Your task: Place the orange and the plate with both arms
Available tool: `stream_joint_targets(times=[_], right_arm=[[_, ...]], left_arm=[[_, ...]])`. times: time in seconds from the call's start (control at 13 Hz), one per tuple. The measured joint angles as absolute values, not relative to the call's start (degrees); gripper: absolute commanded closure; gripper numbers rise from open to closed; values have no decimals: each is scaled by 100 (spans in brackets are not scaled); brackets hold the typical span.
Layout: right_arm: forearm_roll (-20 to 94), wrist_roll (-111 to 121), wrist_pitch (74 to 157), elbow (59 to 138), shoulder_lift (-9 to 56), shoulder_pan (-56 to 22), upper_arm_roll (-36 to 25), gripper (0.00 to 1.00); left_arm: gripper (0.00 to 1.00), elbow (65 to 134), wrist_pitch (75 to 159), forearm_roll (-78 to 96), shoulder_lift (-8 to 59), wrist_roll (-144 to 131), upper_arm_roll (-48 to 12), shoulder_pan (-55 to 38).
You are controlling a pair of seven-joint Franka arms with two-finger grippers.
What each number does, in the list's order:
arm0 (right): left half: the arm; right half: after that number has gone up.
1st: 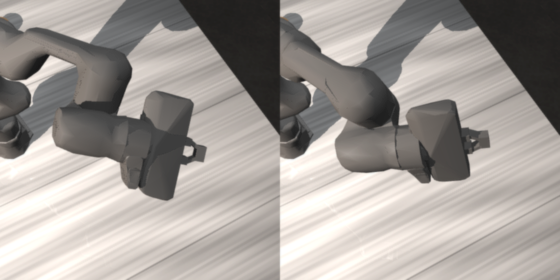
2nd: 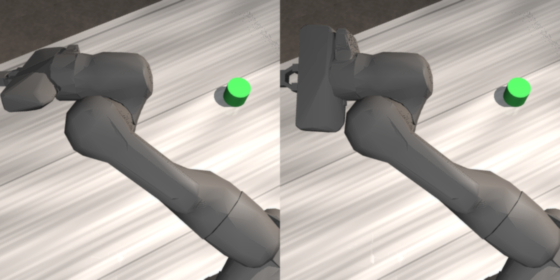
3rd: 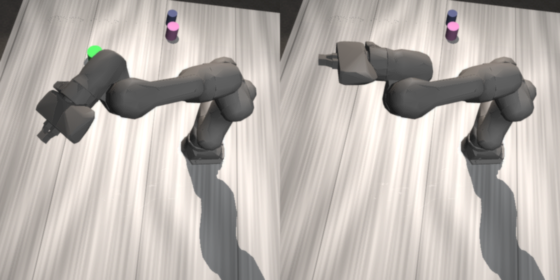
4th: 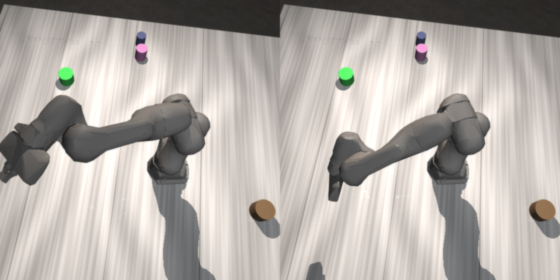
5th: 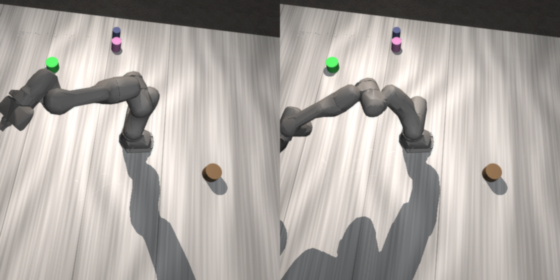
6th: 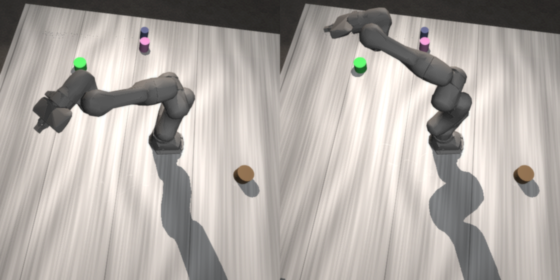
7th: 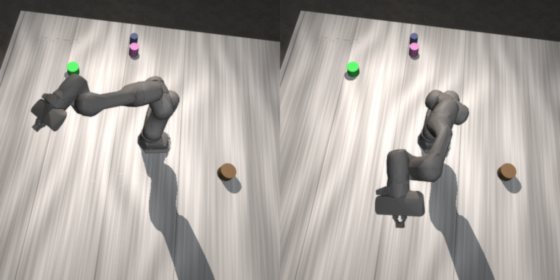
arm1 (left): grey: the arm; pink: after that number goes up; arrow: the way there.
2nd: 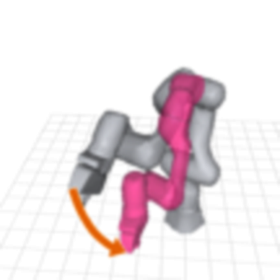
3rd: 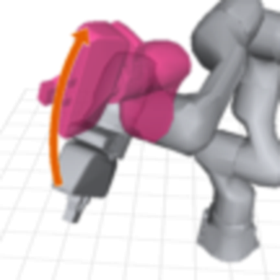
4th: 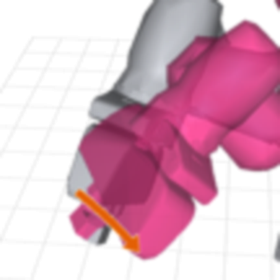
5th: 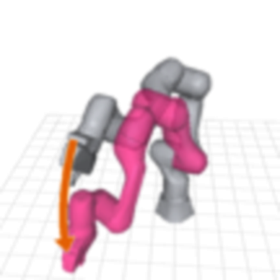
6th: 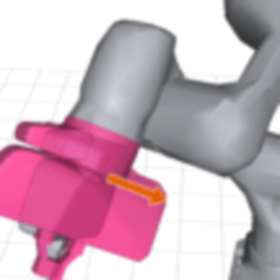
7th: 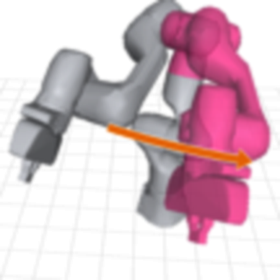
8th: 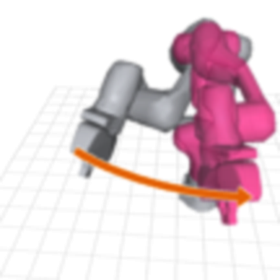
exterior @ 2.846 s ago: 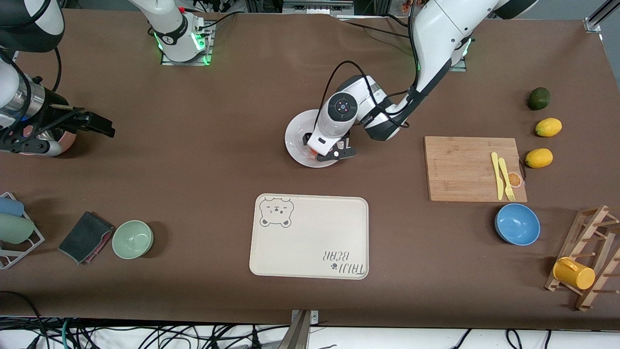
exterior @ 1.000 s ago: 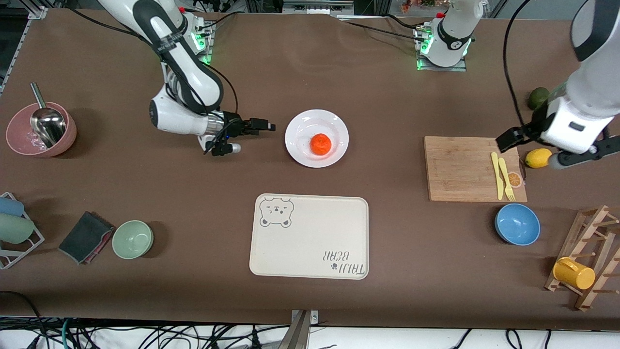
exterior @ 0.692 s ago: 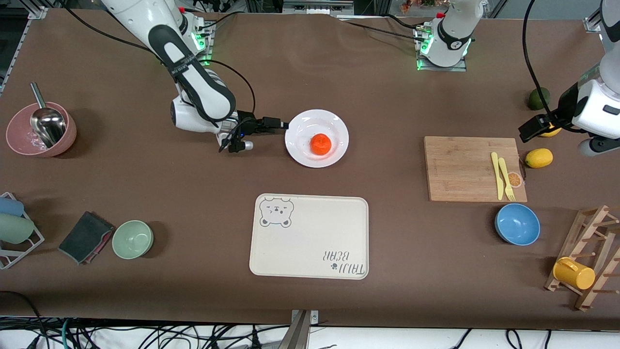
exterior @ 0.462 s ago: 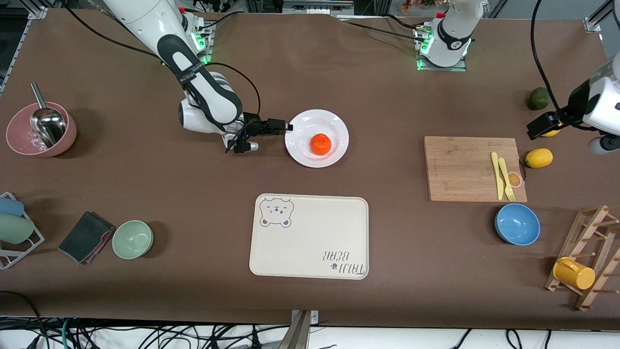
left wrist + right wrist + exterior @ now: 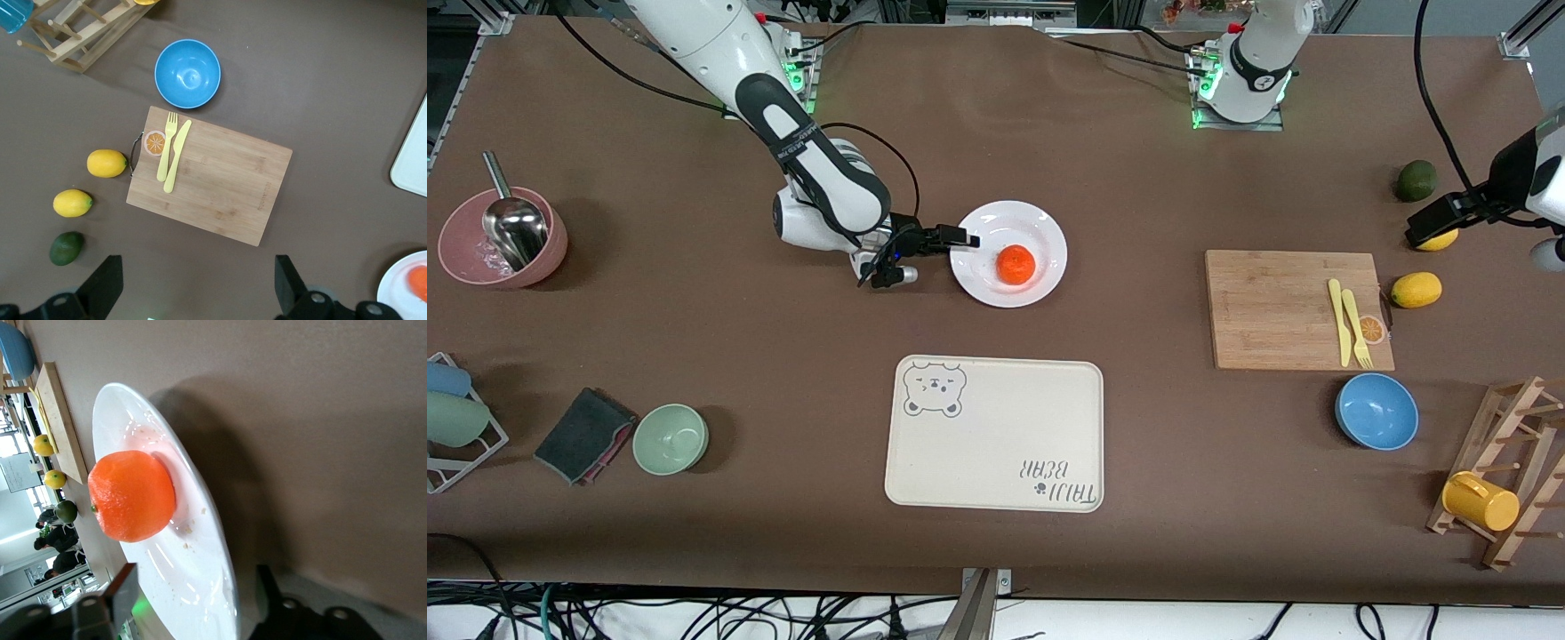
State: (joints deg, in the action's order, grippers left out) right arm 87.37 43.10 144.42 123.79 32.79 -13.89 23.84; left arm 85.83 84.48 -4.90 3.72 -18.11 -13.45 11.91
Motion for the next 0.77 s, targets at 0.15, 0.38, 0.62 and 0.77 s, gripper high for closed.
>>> stream_joint_targets(times=[0.15, 0.38, 0.62, 0.77], right_arm=[[8737, 4692, 14507, 12377, 3294, -1388, 2384, 92], [8737, 5285, 14577, 12374, 3369, -1386, 2375, 100], [8739, 5750, 14487, 12306, 3379, -1354, 2374, 100], [8739, 5900, 14478, 12266, 3421, -1343, 2374, 100]], left_arm=[[0, 8584, 8415, -335, 296, -1602, -564, 579], [0, 8593, 8407, -204, 275, -1522, 87, 31], [0, 8637, 8407, -200, 327, -1522, 98, -83], [0, 8669, 8407, -200, 382, -1506, 107, -91]])
